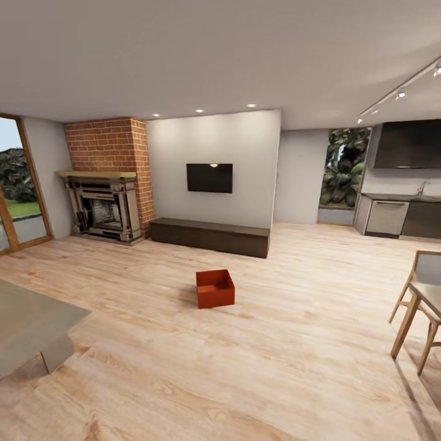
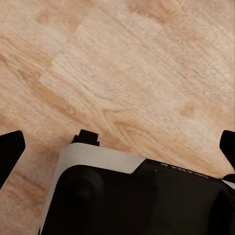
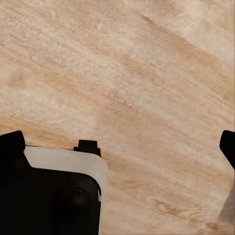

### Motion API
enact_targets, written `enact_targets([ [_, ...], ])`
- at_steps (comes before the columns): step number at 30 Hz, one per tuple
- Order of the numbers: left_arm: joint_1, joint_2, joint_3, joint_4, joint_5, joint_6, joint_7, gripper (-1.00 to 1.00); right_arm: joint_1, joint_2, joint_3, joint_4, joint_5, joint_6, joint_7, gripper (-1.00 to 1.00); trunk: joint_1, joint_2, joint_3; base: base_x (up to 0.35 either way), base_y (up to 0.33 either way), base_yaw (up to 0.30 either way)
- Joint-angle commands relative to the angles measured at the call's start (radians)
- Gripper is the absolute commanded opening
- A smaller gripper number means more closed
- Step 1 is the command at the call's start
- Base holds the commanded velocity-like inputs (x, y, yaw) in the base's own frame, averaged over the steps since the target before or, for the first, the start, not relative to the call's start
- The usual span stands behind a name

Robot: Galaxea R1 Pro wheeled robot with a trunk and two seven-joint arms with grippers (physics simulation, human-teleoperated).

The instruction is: Move the two storage containers from the living room to the garage. In the garage, place one container on the floor and stack the other container on top of it (either order is fine).

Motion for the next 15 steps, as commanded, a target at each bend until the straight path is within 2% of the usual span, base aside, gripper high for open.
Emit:
enact_targets([
  [1, -0.001, 0.000, -0.001, 0.001, 0.005, -0.003, -0.001, 1.00, -0.001, -0.001, -0.008, 0.003, 0.010, -0.006, -0.003, 1.00, 0.001, -0.001, -0.001, 0.326, 0.000, 0.163],
  [15, -0.001, 0.000, -0.001, 0.002, 0.005, -0.003, -0.001, 1.00, -0.001, -0.009, -0.006, 0.003, 0.010, -0.002, 0.003, 1.00, 0.001, -0.001, -0.001, 0.323, -0.037, 0.022],
])
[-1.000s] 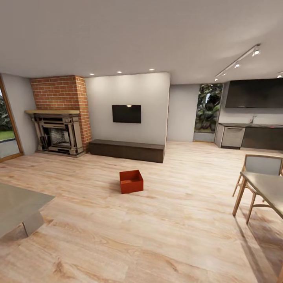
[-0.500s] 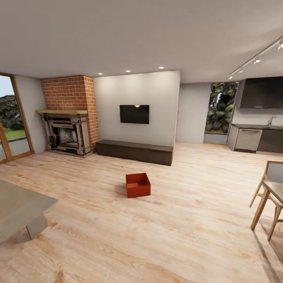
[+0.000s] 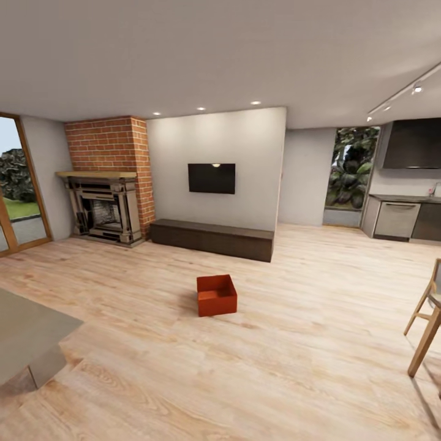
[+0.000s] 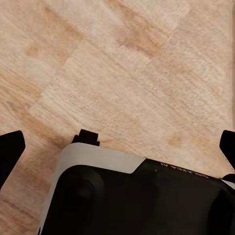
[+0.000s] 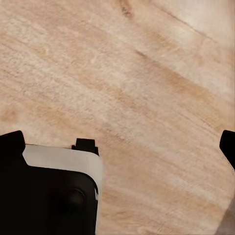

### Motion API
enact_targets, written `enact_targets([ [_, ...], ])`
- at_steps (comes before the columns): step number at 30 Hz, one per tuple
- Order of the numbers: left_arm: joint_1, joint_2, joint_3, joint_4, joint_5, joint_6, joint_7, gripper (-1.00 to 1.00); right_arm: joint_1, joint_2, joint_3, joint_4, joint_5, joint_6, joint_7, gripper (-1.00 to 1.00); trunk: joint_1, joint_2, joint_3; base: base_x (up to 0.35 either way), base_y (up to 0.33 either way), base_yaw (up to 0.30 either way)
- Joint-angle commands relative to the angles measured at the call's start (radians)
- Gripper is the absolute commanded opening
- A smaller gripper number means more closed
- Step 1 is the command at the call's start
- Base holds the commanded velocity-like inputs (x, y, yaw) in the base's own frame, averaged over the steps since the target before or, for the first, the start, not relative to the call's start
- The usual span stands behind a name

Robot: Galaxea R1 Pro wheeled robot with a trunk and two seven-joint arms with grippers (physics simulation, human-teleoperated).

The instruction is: Move the two storage containers from the living room to the garage. In the garage, place one container on the floor and stack the other container on top of it (either order is fine).

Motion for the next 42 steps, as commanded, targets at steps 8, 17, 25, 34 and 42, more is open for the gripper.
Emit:
enact_targets([
  [8, -0.001, 0.001, -0.001, 0.001, 0.005, -0.003, -0.001, 1.00, -0.001, 0.007, -0.011, 0.003, 0.010, -0.006, -0.004, 1.00, 0.001, -0.001, -0.001, 0.325, -0.001, 0.000],
  [17, -0.001, 0.001, -0.001, 0.001, 0.005, -0.003, -0.001, 1.00, -0.001, 0.010, -0.012, 0.003, 0.010, -0.007, -0.003, 1.00, 0.001, -0.001, -0.001, 0.326, 0.000, 0.000],
  [25, -0.001, 0.001, -0.001, 0.001, 0.005, -0.003, -0.001, 1.00, -0.001, 0.012, -0.013, 0.003, 0.009, -0.007, -0.001, 1.00, 0.001, -0.001, -0.001, 0.326, 0.000, 0.000],
  [34, -0.001, 0.001, -0.001, 0.001, 0.005, -0.003, -0.001, 1.00, -0.001, 0.011, -0.013, 0.003, 0.009, -0.007, -0.001, 1.00, 0.001, -0.001, -0.001, 0.326, 0.000, 0.000],
  [42, -0.001, 0.001, -0.001, 0.001, 0.005, -0.004, -0.001, 1.00, -0.001, 0.011, -0.013, 0.003, 0.009, -0.007, -0.001, 1.00, 0.001, -0.001, -0.001, 0.326, 0.000, 0.000],
])
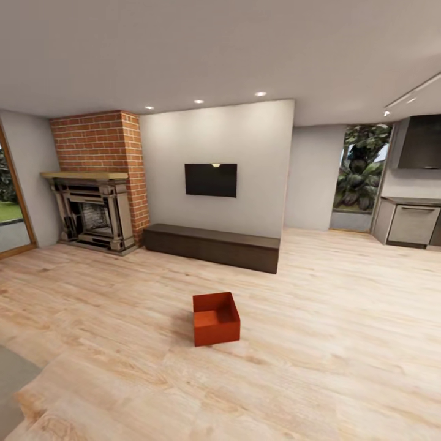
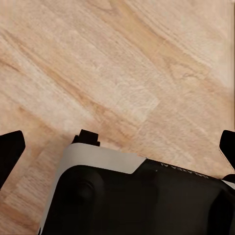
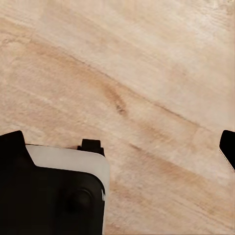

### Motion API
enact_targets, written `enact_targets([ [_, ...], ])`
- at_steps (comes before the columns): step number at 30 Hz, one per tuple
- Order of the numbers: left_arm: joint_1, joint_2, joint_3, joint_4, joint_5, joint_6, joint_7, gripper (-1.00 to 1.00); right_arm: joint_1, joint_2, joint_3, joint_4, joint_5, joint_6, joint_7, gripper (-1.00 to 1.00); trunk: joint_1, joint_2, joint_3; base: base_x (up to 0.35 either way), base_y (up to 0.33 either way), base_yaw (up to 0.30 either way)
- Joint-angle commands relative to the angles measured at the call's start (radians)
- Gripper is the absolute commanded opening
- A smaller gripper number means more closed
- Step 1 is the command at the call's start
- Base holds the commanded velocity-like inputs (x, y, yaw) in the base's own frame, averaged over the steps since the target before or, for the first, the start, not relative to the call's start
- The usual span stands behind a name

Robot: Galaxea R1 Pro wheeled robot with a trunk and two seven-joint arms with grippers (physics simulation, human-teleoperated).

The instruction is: Move the two storage containers from the living room to the garage. In the garage, place one container on the floor and stack the other container on top of it (either order is fine).

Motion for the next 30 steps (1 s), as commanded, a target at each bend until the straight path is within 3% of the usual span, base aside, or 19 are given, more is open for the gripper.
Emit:
enact_targets([
  [1, -0.001, 0.000, -0.001, 0.001, 0.005, -0.003, -0.001, 1.00, -0.001, 0.000, -0.008, 0.003, 0.010, -0.005, -0.004, 1.00, 0.001, -0.001, -0.001, 0.326, 0.000, 0.000],
  [30, -0.001, -0.001, -0.001, 0.001, 0.005, -0.004, -0.001, 1.00, -0.001, 0.002, -0.010, 0.003, 0.006, -0.009, -0.007, 1.00, 0.001, -0.001, -0.001, 0.326, 0.000, 0.000],
])
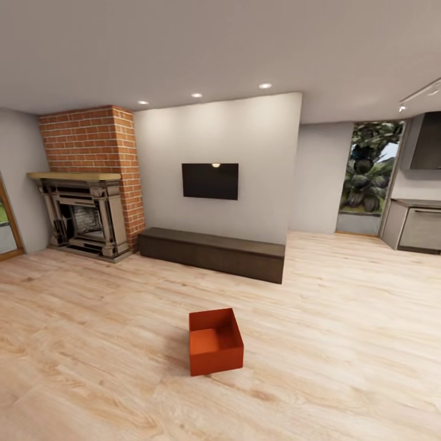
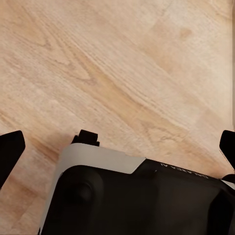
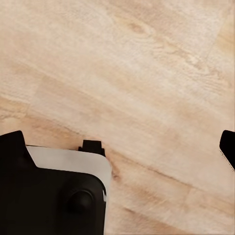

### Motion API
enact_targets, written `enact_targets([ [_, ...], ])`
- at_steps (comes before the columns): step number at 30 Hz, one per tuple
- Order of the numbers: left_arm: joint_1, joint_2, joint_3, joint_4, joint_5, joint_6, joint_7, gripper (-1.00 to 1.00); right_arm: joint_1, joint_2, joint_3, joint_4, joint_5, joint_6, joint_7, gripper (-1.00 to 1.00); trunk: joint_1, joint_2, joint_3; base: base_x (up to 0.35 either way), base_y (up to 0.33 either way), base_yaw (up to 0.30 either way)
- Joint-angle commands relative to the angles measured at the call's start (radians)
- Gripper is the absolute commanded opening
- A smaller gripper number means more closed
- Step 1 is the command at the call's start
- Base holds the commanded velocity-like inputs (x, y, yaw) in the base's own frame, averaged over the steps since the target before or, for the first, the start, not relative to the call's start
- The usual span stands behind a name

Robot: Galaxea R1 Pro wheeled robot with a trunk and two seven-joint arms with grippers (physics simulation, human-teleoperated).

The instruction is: Move the two storage containers from the living room to the garage. In the garage, place one container on the floor and stack the other container on top of it (either order is fine).

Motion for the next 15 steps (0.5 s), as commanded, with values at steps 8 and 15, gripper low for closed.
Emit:
enact_targets([
  [8, -0.001, 0.000, -0.001, 0.001, 0.005, -0.003, -0.001, 1.00, -0.001, -0.001, -0.009, 0.003, 0.010, -0.006, -0.002, 1.00, 0.001, -0.001, -0.001, 0.326, 0.000, 0.000],
  [15, -0.001, 0.000, -0.002, 0.001, 0.004, -0.003, -0.001, 1.00, -0.001, -0.002, -0.009, 0.003, 0.010, -0.008, -0.002, 1.00, 0.001, -0.001, -0.001, 0.326, 0.000, 0.145],
])
